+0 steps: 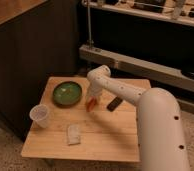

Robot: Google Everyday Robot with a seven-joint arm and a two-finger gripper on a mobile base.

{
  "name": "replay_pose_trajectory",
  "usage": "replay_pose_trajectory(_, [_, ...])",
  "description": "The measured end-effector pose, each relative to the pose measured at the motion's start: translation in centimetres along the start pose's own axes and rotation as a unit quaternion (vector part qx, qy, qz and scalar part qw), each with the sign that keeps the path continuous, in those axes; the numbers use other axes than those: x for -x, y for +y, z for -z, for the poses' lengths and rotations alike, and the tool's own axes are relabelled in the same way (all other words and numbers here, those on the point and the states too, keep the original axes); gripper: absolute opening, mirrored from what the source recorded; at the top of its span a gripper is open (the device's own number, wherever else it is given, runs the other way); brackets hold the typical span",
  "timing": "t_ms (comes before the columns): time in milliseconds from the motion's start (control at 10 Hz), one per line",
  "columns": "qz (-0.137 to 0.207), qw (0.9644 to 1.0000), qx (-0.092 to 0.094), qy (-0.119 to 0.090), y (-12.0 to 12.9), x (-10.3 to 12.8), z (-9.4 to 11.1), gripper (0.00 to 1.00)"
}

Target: Place the pepper in the ceramic cup

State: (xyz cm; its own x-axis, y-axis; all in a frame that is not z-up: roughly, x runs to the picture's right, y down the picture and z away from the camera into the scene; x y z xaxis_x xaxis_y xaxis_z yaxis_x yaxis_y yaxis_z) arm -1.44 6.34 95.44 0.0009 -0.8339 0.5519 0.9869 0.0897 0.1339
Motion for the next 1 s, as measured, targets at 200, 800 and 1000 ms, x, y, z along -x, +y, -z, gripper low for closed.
replay_pose_trajectory(200, [0.001,1.0,0.002,-0.001,-0.2,0.0,-0.1,0.17])
replay_pose_trajectory(800, [0.006,0.9999,-0.004,-0.008,-0.3,0.1,-0.3,0.14])
replay_pose_trajectory(1000, [0.014,0.9998,-0.01,-0.014,-1.0,0.0,0.8,0.25])
